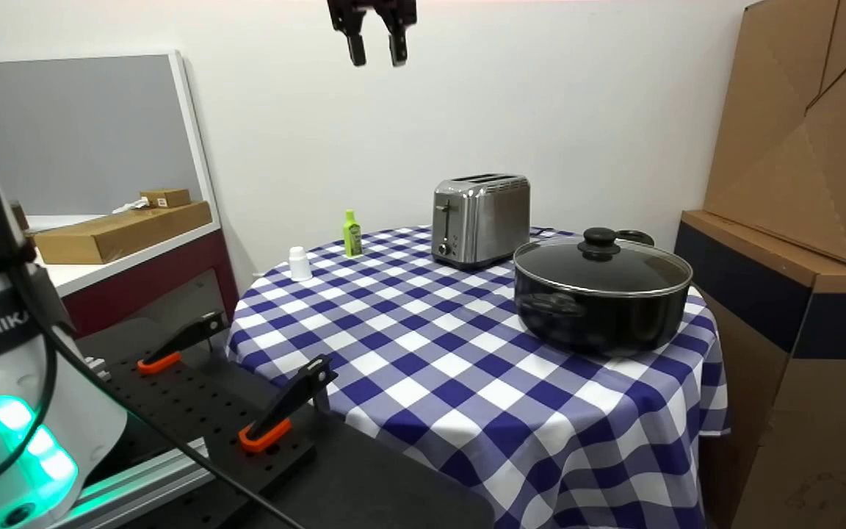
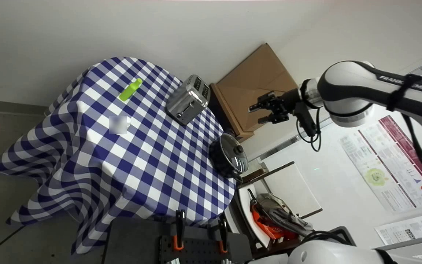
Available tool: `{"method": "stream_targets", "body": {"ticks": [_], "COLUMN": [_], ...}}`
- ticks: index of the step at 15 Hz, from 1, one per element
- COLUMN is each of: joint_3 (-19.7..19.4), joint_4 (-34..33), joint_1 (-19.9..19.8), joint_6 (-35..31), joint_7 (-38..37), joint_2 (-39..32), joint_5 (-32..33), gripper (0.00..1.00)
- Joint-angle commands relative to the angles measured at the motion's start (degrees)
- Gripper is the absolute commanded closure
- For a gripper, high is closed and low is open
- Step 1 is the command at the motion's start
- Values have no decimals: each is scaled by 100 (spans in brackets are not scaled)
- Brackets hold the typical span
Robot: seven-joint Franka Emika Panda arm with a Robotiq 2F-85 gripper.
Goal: Push down the switch of the toaster
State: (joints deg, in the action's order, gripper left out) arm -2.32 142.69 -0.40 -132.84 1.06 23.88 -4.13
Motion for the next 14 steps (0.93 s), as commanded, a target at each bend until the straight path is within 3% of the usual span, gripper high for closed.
{"method": "stream_targets", "body": {"ticks": [1, 7, 11, 14], "joint_3": [179, 254, -65, -157], "joint_4": [-599, -1488, -2121, -2513], "joint_1": [11, 61, 286, 428], "joint_6": [-1025, -2998, -3816, -3908], "joint_7": [-74, -548, -1078, -1259], "joint_2": [-1498, -3473, -4459, -4931], "joint_5": [201, 1246, 1721, 1606], "gripper": [54, 98, 100, 100]}}
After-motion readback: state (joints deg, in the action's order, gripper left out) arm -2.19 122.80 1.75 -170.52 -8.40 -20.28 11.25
